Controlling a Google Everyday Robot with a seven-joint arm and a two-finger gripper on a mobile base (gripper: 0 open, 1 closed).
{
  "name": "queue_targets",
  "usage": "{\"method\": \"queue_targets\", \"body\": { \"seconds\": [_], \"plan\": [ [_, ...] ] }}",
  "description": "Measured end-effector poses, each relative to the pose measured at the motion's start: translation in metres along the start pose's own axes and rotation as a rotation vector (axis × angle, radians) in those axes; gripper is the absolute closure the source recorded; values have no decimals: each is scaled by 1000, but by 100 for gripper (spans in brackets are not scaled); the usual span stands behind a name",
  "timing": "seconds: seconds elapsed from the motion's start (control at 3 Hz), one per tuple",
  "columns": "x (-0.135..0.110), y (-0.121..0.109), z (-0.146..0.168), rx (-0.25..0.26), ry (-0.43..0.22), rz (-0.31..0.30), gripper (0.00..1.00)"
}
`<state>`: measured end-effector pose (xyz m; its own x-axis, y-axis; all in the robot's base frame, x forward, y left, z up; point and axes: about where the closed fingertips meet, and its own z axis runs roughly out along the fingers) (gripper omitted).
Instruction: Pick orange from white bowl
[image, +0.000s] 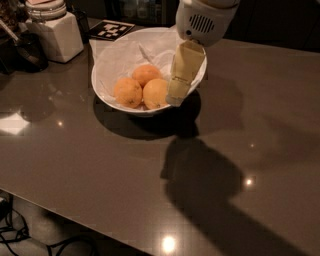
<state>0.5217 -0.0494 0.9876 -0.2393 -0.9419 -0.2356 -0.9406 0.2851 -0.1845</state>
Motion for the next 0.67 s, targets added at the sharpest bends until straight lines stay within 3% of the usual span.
{"method": "queue_targets", "body": {
  "seconds": [0.67],
  "plan": [
    [-50, -28, 12, -36, -16, 36, 0]
  ]
}}
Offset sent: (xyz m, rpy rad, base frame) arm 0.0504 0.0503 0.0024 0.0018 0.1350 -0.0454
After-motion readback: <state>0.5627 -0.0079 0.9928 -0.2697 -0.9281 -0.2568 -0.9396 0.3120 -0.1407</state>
